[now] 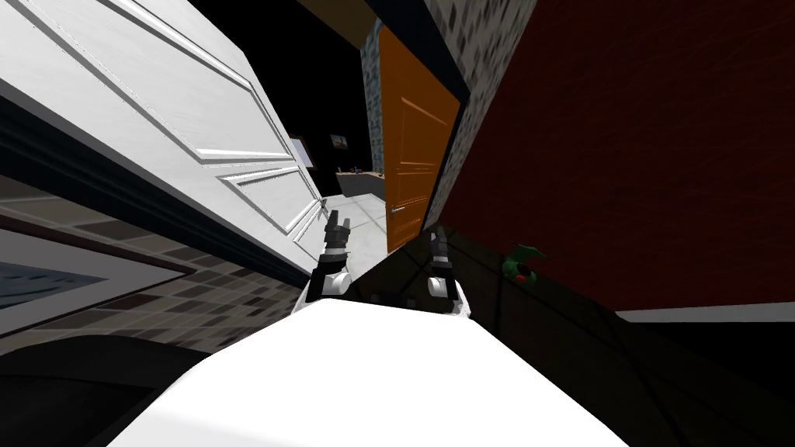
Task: Push the door open
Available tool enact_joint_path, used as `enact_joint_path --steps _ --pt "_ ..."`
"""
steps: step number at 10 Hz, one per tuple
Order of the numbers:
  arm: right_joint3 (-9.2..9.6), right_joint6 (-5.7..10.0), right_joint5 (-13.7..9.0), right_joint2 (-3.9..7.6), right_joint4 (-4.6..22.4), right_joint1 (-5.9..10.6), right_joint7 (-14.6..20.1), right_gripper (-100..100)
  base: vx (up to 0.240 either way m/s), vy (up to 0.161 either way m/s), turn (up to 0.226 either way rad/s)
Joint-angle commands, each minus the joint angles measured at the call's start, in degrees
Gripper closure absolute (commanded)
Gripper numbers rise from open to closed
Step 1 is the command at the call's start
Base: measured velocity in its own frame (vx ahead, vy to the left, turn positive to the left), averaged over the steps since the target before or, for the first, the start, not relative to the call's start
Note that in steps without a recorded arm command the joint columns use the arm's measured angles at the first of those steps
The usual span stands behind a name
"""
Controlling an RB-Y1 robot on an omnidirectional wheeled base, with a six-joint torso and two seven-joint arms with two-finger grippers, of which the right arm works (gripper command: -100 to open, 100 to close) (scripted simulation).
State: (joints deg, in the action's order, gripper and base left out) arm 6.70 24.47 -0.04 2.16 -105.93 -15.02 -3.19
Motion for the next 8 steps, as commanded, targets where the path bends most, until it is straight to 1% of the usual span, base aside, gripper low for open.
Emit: enact_joint_path --steps 1,2,4,5,6,7,8 --pt "0.37 0.19 0.05 0.02 1.73 0.70 0.25 -100 0.063 -0.062 0.022" --pt "0.83 0.35 0.05 0.18 3.90 2.12 0.71 -100 0.043 -0.046 0.049" --pt "1.73 0.66 0.04 0.51 7.43 4.97 1.63 -100 0.071 -0.069 0.070" --pt "1.73 0.66 0.04 0.51 8.25 4.97 1.63 -100 0.061 -0.053 0.046" --pt "2.20 0.82 0.04 0.63 10.50 6.44 2.11 -100 0.061 -0.047 0.065" --pt "2.68 0.98 0.04 0.73 12.00 7.95 2.60 -100 0.088 -0.062 0.085" --pt "2.68 0.98 0.04 0.73 12.81 7.95 2.60 -100 0.057 -0.052 0.027"
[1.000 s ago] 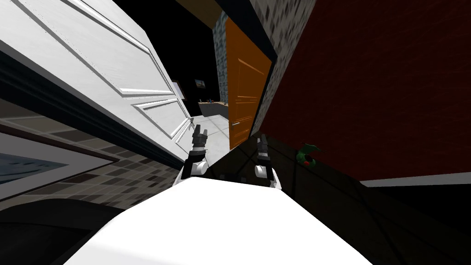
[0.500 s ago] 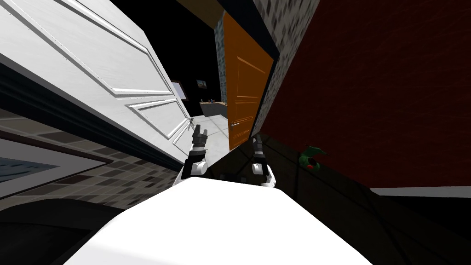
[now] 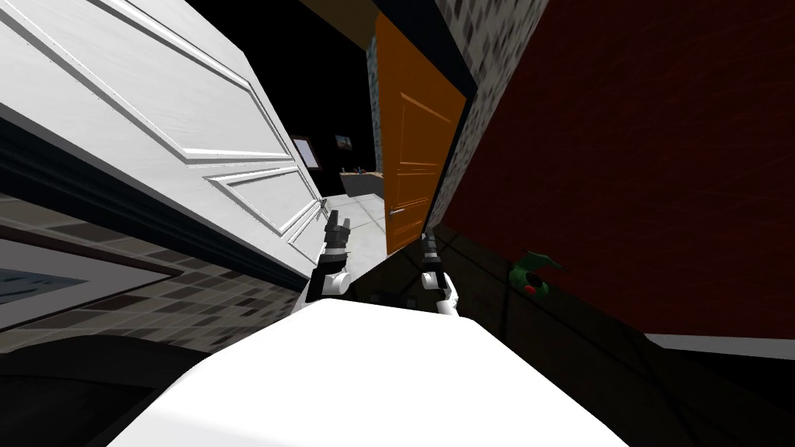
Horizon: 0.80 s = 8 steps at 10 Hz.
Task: Push the door open
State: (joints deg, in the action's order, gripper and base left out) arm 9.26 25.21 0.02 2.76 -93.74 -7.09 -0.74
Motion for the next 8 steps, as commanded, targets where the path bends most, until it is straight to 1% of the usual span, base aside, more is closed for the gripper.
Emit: enact_joint_path --steps 1,2,3,4,5,6,8 --pt "0.59 0.41 -0.02 0.23 2.86 1.54 0.65 -100 0.042 -0.065 0.047" --pt "1.07 0.57 -0.03 0.33 4.24 3.05 1.14 -100 0.058 -0.075 0.075" --pt "1.07 0.57 -0.03 0.33 5.24 3.05 1.14 -100 0.051 -0.057 0.039" --pt "1.57 0.74 -0.03 0.36 7.58 4.60 1.65 -100 0.064 -0.049 0.052" --pt "2.06 0.91 -0.03 0.39 9.11 6.16 2.15 -100 0.076 -0.072 0.092" --pt "2.06 0.91 -0.03 0.39 9.99 6.16 2.15 -100 0.045 -0.065 0.037" --pt "3.05 1.25 -0.04 0.43 13.79 9.27 3.16 -100 0.065 -0.071 0.068"
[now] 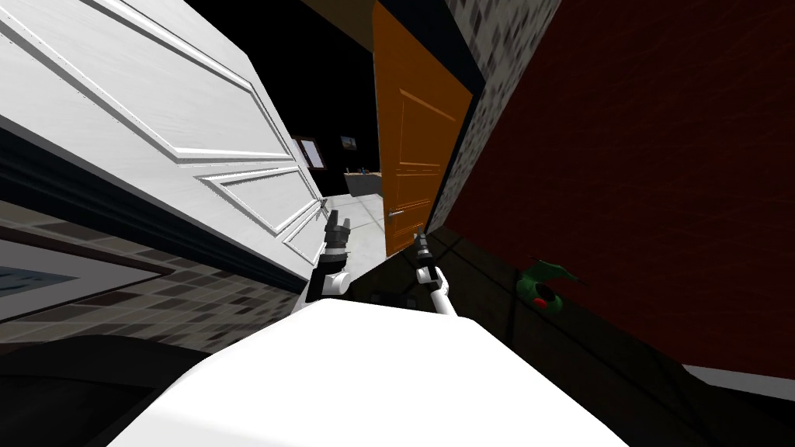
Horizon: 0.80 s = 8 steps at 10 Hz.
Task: Push the door open
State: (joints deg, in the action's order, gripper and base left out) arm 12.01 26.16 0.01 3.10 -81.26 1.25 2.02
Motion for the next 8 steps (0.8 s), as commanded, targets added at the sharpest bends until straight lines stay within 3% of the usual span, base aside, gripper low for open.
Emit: enact_joint_path --steps 1,2,3,5,6,8 --pt "0.30 0.30 -0.03 0.10 2.28 0.94 0.40 -100 0.061 -0.064 0.035" --pt "0.79 0.47 -0.03 0.05 4.41 2.50 0.91 -100 0.042 -0.049 0.049" --pt "0.79 0.47 -0.03 0.05 4.66 2.50 0.91 -100 0.026 -0.039 0.026" --pt "1.78 0.81 -0.04 -0.03 8.56 5.61 1.92 -100 0.050 -0.065 0.073" --pt "1.78 0.81 -0.04 -0.03 9.41 5.61 1.92 -100 0.055 -0.064 0.040" --pt "2.75 1.14 -0.04 -0.24 13.25 8.65 2.90 -100 0.058 -0.062 0.061"
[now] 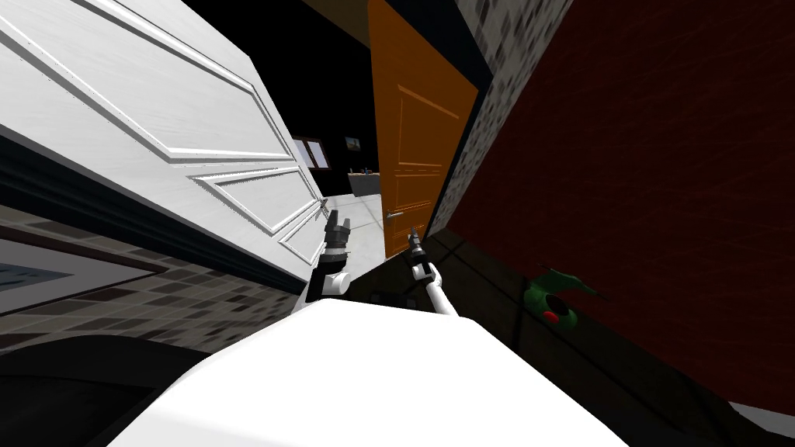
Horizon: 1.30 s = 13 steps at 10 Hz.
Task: Push the door open
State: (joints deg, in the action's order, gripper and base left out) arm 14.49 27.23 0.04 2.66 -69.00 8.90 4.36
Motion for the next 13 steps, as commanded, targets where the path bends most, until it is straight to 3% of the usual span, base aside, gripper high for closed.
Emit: enact_joint_path --steps 1,3,4,8,9,13 --pt "0.26 0.07 -0.08 0.20 1.79 1.00 0.56 -100 0.058 -0.057 0.033" --pt "1.22 0.39 -0.08 -0.03 6.07 4.01 1.54 -100 0.051 -0.074 0.075" --pt "1.22 0.39 -0.08 -0.03 6.41 4.01 1.54 -100 0.044 -0.057 0.034" --pt "3.01 1.01 -0.10 -0.75 14.48 9.64 3.37 -100 0.063 -0.083 0.069" --pt "3.01 1.01 -0.10 -0.75 15.01 9.64 3.37 -100 0.054 -0.072 0.026" --pt "4.60 1.55 -0.11 -1.66 22.52 14.65 4.99 -100 0.061 -0.076 0.063"
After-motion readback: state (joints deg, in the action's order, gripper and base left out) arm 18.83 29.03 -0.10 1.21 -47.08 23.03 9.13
